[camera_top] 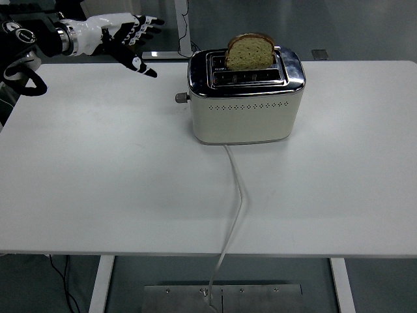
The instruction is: Press down toaster
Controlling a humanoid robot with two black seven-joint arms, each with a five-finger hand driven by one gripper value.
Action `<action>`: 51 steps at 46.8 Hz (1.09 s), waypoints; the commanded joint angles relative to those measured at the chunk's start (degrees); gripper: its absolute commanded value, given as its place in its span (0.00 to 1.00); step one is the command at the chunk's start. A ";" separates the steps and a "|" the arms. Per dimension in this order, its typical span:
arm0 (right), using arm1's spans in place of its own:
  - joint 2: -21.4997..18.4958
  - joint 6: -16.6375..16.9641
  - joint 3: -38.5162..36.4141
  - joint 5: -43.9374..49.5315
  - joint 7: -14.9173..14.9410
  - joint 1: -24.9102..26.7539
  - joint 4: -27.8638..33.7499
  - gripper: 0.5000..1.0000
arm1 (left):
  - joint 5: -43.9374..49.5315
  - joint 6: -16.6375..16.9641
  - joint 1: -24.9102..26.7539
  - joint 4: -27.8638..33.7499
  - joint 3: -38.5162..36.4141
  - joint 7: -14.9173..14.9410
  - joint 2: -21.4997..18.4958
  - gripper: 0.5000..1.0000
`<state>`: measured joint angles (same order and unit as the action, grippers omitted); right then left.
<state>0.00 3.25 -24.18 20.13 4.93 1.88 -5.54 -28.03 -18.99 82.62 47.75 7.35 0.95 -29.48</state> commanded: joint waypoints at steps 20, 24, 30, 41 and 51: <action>0.00 0.00 -0.16 0.00 -0.09 0.23 0.00 1.00 | 27.22 0.18 -3.69 -12.59 17.61 -4.12 2.06 1.00; 0.00 0.00 -0.16 0.00 -0.09 0.23 0.00 1.00 | 34.61 0.44 -6.67 -14.17 17.61 -4.12 2.76 1.00; 0.00 0.00 -0.16 0.00 -0.09 0.23 0.00 1.00 | 40.33 2.46 -10.89 -15.84 17.70 -4.21 3.03 1.00; 0.00 0.00 -0.16 0.00 -0.09 0.23 0.00 1.00 | 42.01 2.81 -19.24 -19.70 22.79 -4.64 3.03 1.00; 0.00 0.00 -0.16 0.00 -0.09 0.14 0.00 1.00 | 41.57 2.81 -24.78 -21.47 23.94 -7.54 3.82 1.00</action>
<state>0.00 3.25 -24.37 20.12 4.82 2.03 -5.54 13.62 -16.15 59.21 26.29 31.30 -6.02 -25.75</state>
